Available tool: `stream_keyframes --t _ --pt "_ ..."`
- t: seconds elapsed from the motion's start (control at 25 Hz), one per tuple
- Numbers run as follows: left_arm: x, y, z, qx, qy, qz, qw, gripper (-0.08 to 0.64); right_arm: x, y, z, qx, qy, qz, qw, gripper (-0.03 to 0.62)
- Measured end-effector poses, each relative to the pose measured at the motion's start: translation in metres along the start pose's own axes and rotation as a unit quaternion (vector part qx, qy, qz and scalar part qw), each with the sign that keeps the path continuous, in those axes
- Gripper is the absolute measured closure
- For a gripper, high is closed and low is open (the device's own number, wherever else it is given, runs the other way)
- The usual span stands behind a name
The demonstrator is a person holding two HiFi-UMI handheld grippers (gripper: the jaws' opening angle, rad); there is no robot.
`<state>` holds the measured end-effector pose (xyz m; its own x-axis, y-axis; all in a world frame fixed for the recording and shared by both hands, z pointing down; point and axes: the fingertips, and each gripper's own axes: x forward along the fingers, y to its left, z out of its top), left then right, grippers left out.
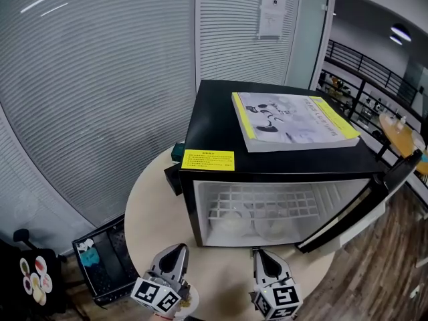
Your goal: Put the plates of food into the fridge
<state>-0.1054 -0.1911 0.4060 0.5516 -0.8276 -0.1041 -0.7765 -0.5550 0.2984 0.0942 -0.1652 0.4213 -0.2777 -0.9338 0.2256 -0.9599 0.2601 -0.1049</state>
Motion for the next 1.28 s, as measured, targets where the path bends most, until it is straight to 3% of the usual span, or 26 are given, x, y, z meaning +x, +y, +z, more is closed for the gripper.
stream_keyframes --t 0.56,1.28 --pt "-0.018 -0.004 0.012 0.002 -0.014 0.003 0.9999 0.554 -0.012 0.01 -0.004 0.007 -0.022 0.0 1.0 0.584" --pt "-0.029 -0.003 0.019 0.01 -0.013 -0.032 0.9994 0.554 -0.017 0.034 -0.005 0.006 -0.023 -0.014 1.0 0.584"
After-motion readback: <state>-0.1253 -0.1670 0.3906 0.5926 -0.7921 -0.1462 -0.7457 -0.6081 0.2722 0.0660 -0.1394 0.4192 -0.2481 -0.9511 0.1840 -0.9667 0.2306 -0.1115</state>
